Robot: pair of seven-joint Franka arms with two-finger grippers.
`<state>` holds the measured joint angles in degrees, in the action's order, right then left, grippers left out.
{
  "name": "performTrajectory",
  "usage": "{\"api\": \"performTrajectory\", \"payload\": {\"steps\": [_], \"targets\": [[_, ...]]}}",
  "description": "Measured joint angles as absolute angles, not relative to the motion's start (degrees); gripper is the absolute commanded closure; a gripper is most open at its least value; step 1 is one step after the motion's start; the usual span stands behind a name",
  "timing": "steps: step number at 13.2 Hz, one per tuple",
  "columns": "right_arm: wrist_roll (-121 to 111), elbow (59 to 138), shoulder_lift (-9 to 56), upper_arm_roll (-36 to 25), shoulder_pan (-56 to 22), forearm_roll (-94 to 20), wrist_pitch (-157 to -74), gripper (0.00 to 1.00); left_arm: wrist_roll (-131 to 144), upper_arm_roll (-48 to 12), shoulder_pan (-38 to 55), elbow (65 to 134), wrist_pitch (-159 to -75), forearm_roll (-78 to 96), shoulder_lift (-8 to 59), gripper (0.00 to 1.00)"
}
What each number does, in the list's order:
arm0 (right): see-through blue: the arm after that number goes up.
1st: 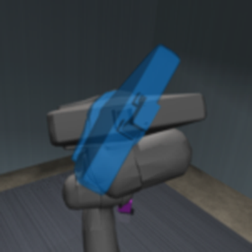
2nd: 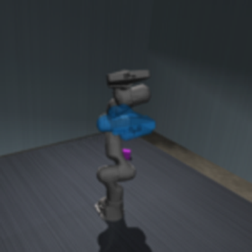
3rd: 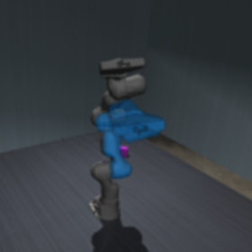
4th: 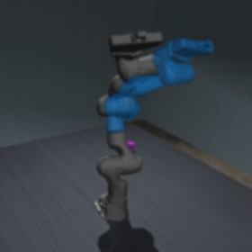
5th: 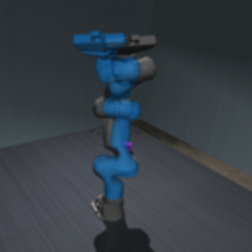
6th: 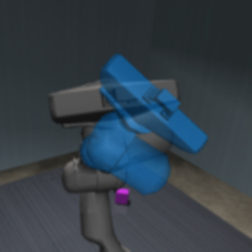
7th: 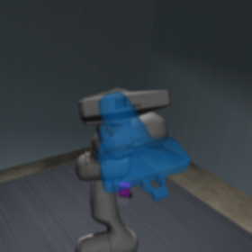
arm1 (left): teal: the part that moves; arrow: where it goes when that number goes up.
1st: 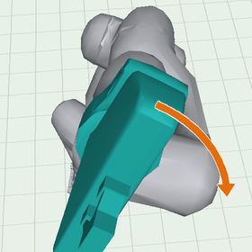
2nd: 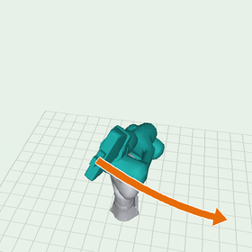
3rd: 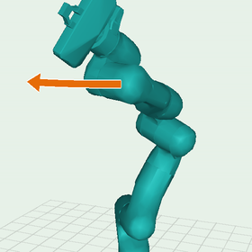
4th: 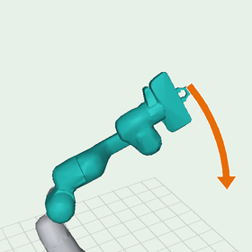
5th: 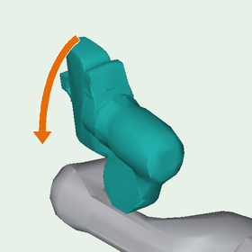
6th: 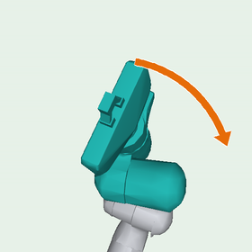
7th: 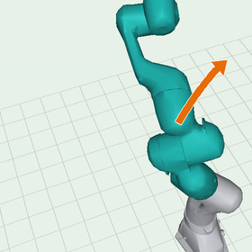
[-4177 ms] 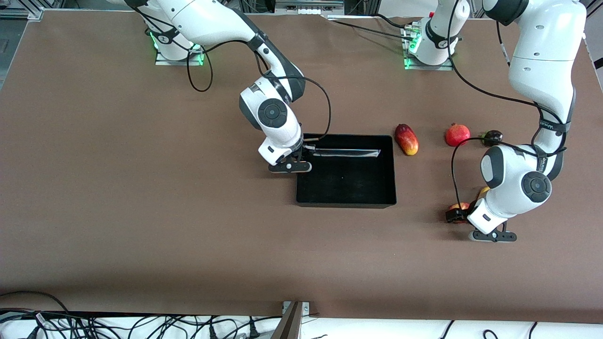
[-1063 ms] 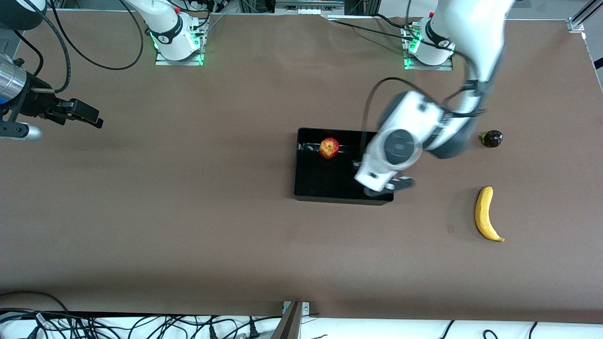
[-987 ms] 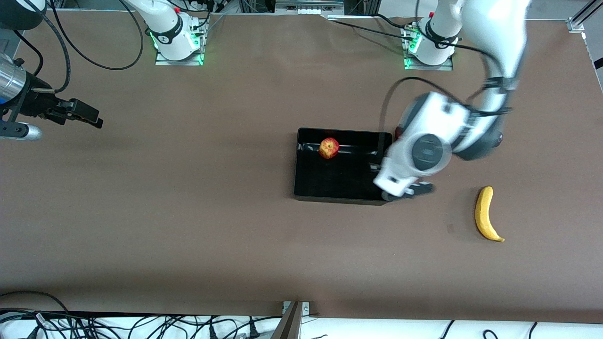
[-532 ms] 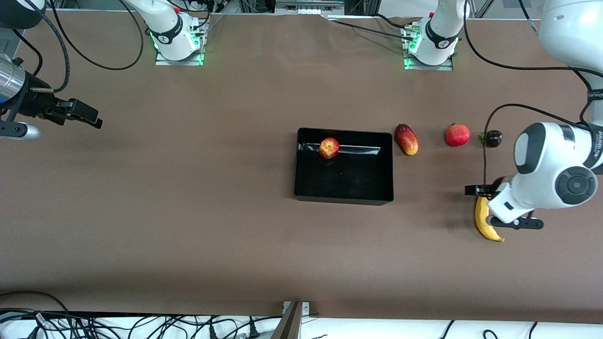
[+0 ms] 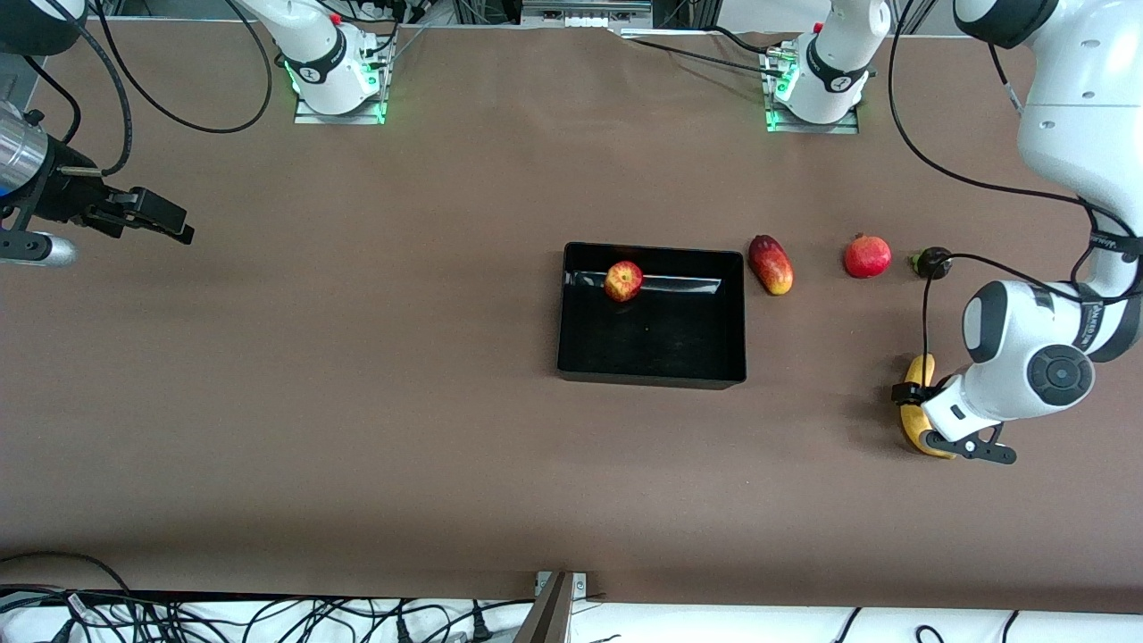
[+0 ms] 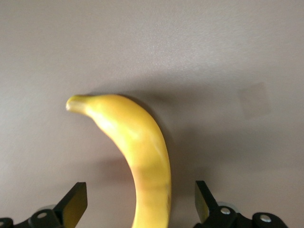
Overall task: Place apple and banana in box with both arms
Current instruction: 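Close the left gripper on the banana's middle, then lift the banana and carry it over the box with the left gripper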
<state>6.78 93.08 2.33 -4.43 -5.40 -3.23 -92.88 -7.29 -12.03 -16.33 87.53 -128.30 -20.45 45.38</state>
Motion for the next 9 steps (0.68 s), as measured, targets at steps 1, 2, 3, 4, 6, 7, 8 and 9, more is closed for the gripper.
{"api": "performTrajectory", "payload": {"steps": [1,2,3,4,6,7,8,9], "targets": [[6.78,93.08,2.33,-4.43,-5.4,-3.23,-92.88,0.0,-7.34,-12.04,-16.46,87.97,-130.09,-20.63,46.31,0.36],[6.78,93.08,2.33,-4.43,-5.4,-3.23,-92.89,0.0,-7.36,-12.04,-16.5,88.64,-131.51,-20.67,46.94,0.37],[6.78,93.08,2.33,-4.43,-5.4,-3.23,-92.89,0.0,-7.35,-12.04,-16.5,89.31,-132.36,-20.67,47.17,0.57],[6.78,93.08,2.33,-4.43,-5.4,-3.23,-92.89,0.0,-7.08,-12.25,-16.56,89.69,-132.55,-20.67,46.94,1.0],[6.78,93.07,2.33,-4.43,-5.4,-3.23,-92.89,0.0,-3.62,-12.82,-16.6,90.55,-130.6,-20.65,45.31,1.0],[6.78,93.07,2.33,-4.43,-5.4,-3.23,-92.89,0.0,-2.12,-13.29,-16.67,90.95,-129.05,-20.65,44.21,1.0],[6.78,93.07,2.33,-4.43,-5.4,-3.23,-92.89,0.0,-1.18,-14.32,-16.75,91.23,-127.15,-20.65,43.09,1.0],[6.78,93.06,2.33,-4.43,-5.4,-3.23,-92.9,0.0,-0.32,-15.75,-16.74,91.3,-124.27,-20.51,41.91,1.0]]}}
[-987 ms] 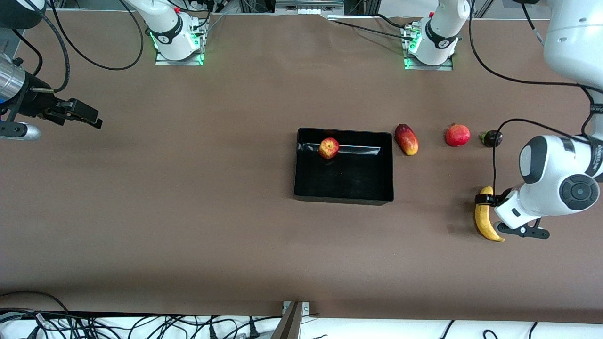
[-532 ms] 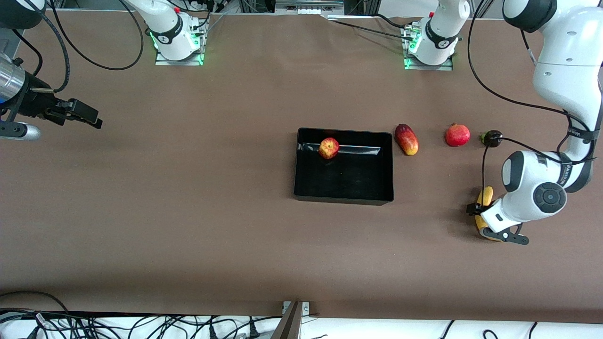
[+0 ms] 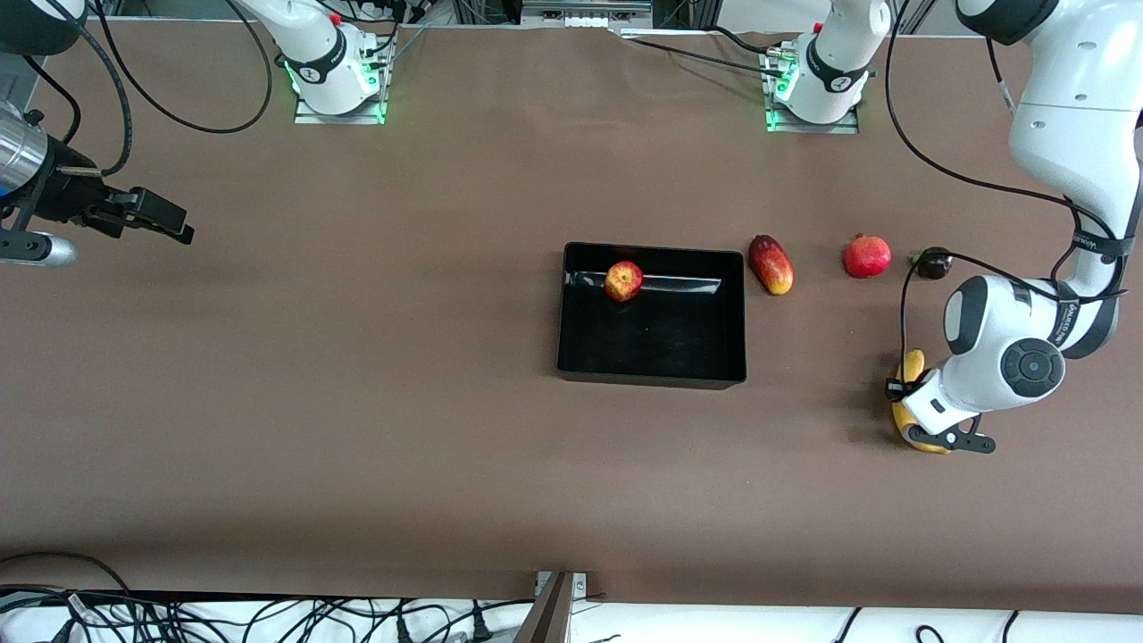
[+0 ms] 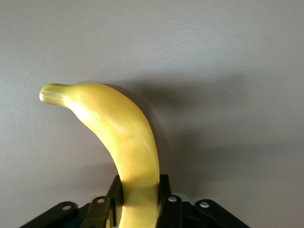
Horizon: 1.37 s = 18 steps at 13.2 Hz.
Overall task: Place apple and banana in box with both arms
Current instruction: 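Lift the banana and carry it over the box with the left gripper, then lower the banana into the box beside the apple and open the left gripper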
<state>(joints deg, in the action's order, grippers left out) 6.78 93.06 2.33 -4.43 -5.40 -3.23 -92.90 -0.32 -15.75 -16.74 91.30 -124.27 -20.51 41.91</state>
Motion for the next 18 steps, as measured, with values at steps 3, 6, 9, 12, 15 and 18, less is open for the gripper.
{"api": "performTrajectory", "payload": {"steps": [3,6,9,12,15,18], "targets": [[6.78,93.05,2.34,-4.43,-5.39,-3.23,-92.9,0.0,6.57,-20.59,-15.24,91.15,-113.7,-15.12,36.66,1.0],[6.78,93.04,2.34,-4.43,-5.39,-3.23,-92.92,0.0,20.35,-22.55,-7.67,91.0,-106.61,-7.3,30.08,1.0],[6.78,93.03,2.35,-4.42,-5.38,-3.23,-92.92,0.0,35.09,-23.81,1.44,91.21,-105.24,-5.3,28.26,1.0],[6.78,93.03,2.35,-4.42,-5.38,-3.23,-92.92,0.0,41.1,-23.76,8.13,92.0,-107.9,-4.48,30.15,1.0],[6.78,93.03,2.35,-4.42,-5.38,-3.23,-92.92,0.0,43.57,-23.64,11.02,92.93,-114.9,-4.23,34.98,1.0],[6.78,93.03,2.36,-4.42,-5.38,-3.23,-92.92,0.0,43.72,-23.58,11.67,93.03,-119.05,-4.38,38.8,1.0]]}}
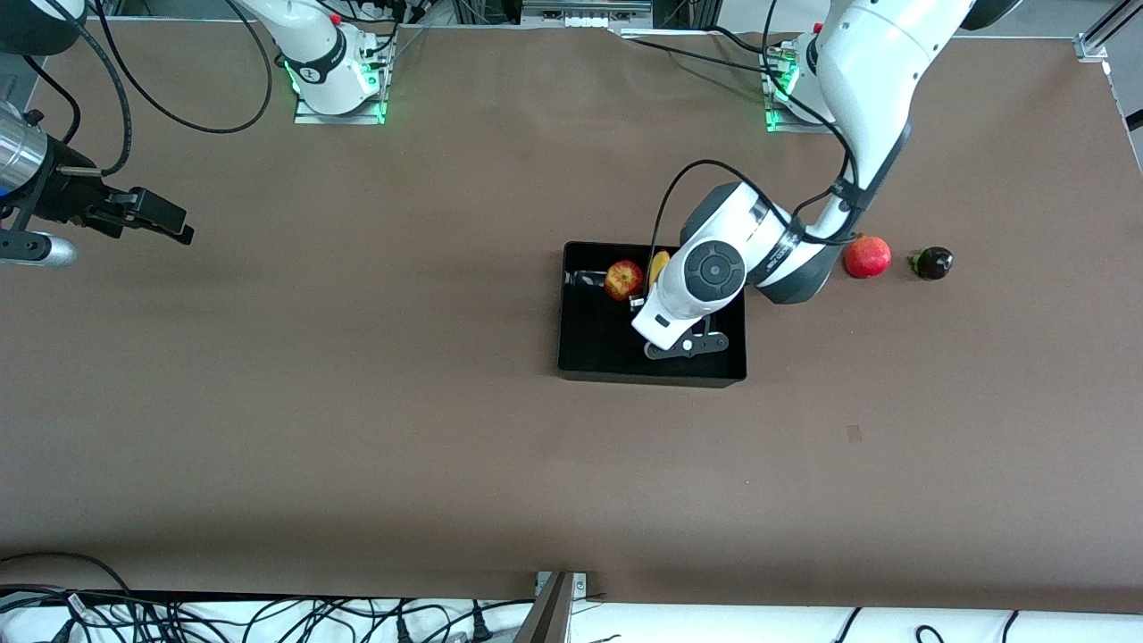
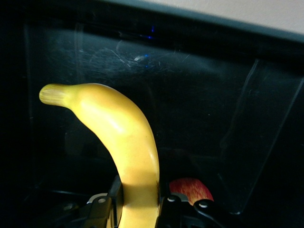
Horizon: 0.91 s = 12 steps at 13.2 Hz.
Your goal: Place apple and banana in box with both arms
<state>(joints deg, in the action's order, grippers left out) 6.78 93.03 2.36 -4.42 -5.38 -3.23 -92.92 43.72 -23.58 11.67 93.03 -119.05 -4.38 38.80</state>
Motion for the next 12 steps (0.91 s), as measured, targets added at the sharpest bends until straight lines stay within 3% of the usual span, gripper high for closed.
{"api": "performTrajectory", "payload": {"steps": [3,5,6,7,12], "targets": [[6.78,93.03,2.36,-4.42,-5.38,-3.23,-92.92,0.0,43.72,-23.29,11.67,93.08,-121.02,-6.48,41.37,1.0],[6.78,93.03,2.36,-4.42,-5.38,-3.23,-92.92,0.0,43.72,-23.22,11.66,93.06,-121.98,-7.07,42.49,0.67],[6.78,93.03,2.36,-4.42,-5.38,-3.23,-92.92,0.0,43.72,-23.23,11.66,93.05,-122.01,-7.11,42.47,0.23],[6.78,93.03,2.36,-4.42,-5.38,-3.23,-92.92,0.0,43.72,-23.23,11.66,93.06,-122.03,-7.12,42.49,0.0],[6.78,93.03,2.36,-4.42,-5.38,-3.23,-92.92,0.0,45.23,-23.05,11.29,92.17,-118.81,-7.12,41.54,0.0]]}}
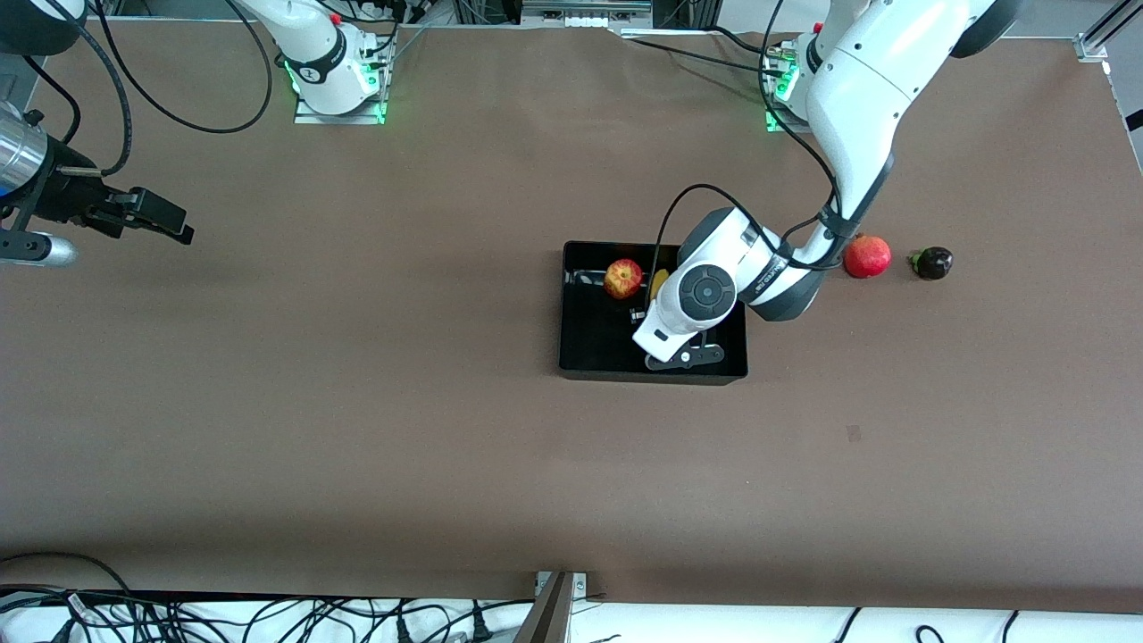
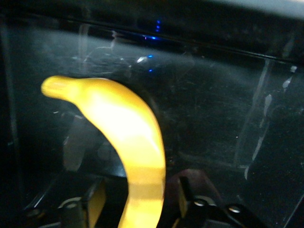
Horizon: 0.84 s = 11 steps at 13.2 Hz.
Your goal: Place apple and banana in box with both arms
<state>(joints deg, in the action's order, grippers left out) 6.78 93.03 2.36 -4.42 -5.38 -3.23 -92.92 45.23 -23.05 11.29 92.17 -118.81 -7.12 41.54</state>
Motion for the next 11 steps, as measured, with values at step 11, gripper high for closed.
{"api": "performTrajectory", "payload": {"steps": [11], "targets": [[6.78,92.91,2.45,-4.43,-5.37,-3.23,-92.92,0.0,25.75,-6.72,3.06,89.32,-93.47,-3.58,6.45,0.0]]}}
